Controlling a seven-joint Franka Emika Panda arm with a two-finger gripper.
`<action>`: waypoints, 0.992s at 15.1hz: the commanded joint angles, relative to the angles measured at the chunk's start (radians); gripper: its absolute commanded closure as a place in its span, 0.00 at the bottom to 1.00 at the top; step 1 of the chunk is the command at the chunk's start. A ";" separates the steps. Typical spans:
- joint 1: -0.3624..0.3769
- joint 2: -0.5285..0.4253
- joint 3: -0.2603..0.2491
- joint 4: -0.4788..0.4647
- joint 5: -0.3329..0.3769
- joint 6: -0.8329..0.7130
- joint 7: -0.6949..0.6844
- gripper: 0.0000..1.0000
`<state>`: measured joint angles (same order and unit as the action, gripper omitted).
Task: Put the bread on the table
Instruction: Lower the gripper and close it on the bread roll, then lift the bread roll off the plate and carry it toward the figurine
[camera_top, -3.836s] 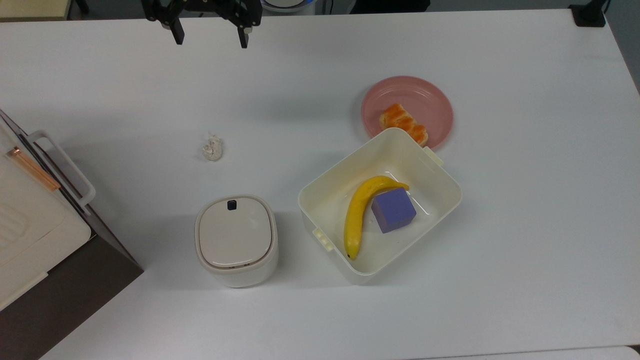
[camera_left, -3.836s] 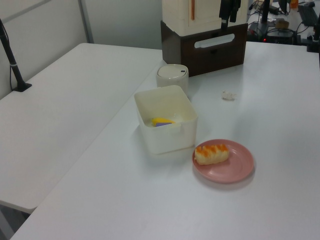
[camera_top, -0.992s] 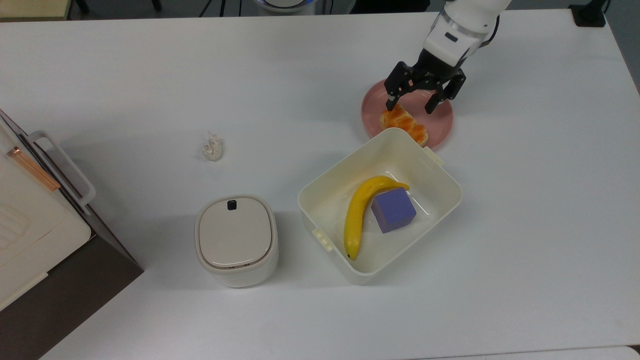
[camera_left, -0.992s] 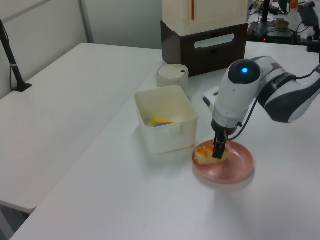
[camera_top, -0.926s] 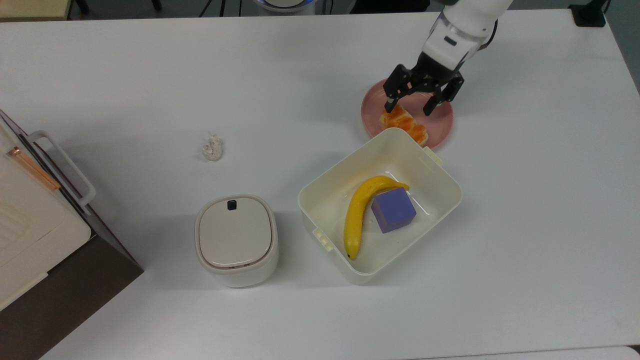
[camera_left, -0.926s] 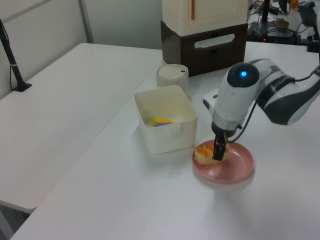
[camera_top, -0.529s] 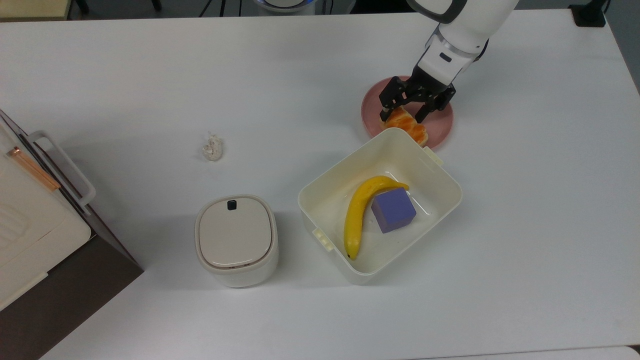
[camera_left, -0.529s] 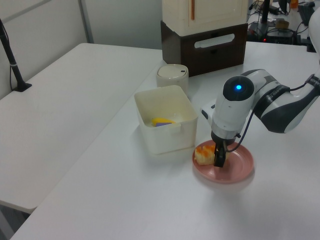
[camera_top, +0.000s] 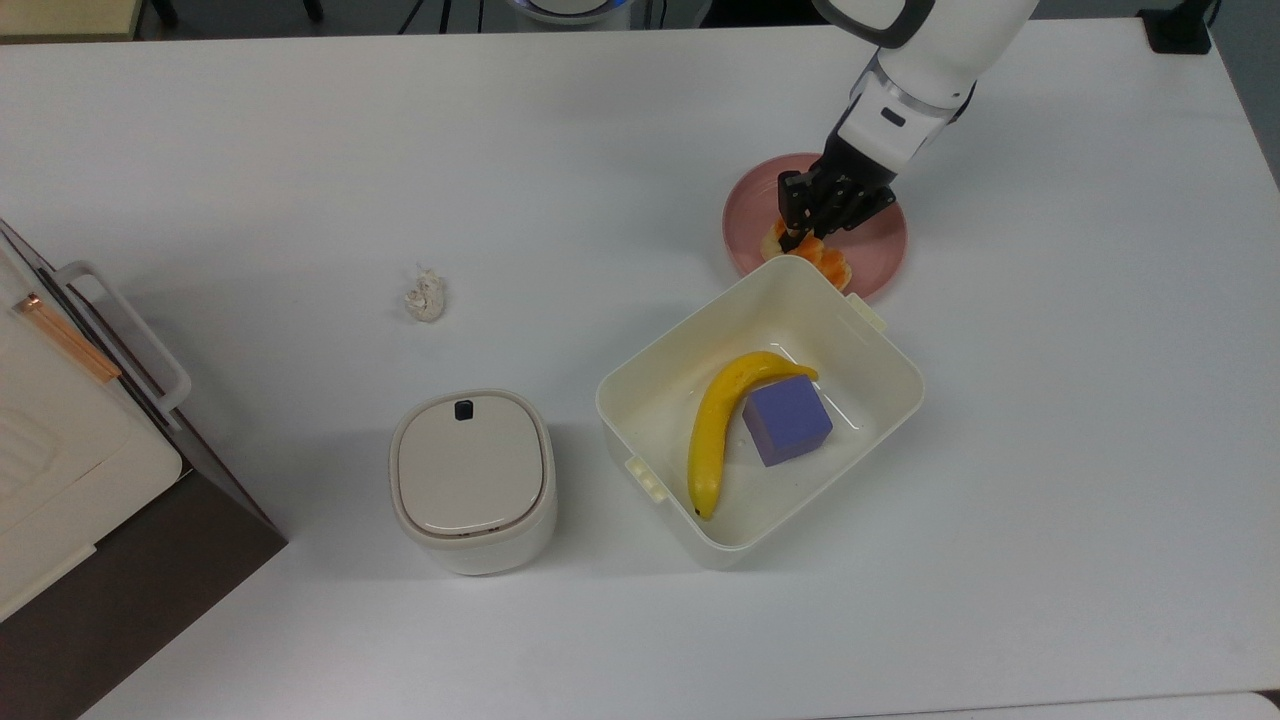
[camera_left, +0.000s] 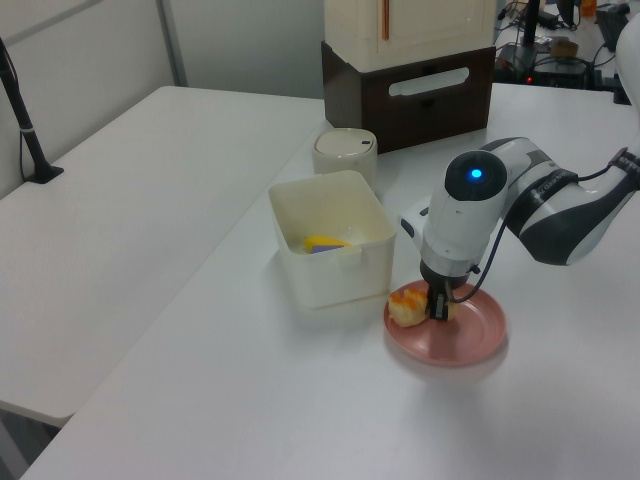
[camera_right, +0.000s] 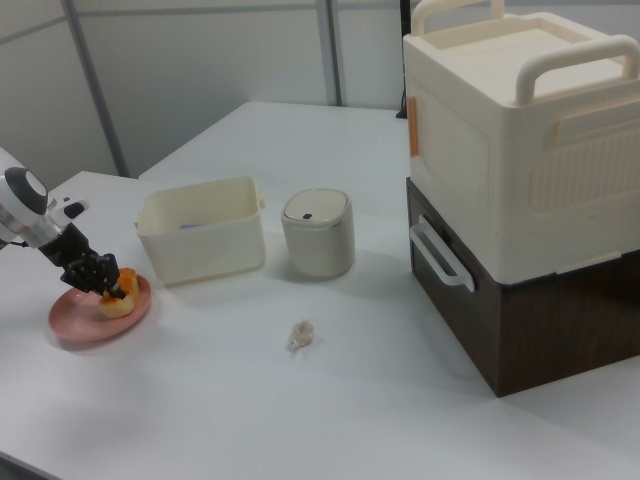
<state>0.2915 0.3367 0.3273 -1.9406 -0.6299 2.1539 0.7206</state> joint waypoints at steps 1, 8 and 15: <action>-0.026 -0.034 -0.004 0.006 -0.007 0.000 -0.131 1.00; -0.061 -0.122 -0.007 0.139 0.306 -0.328 -0.672 1.00; -0.136 -0.150 -0.016 0.147 0.302 -0.468 -0.987 1.00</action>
<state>0.2066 0.2001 0.3252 -1.7902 -0.3422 1.7330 -0.0974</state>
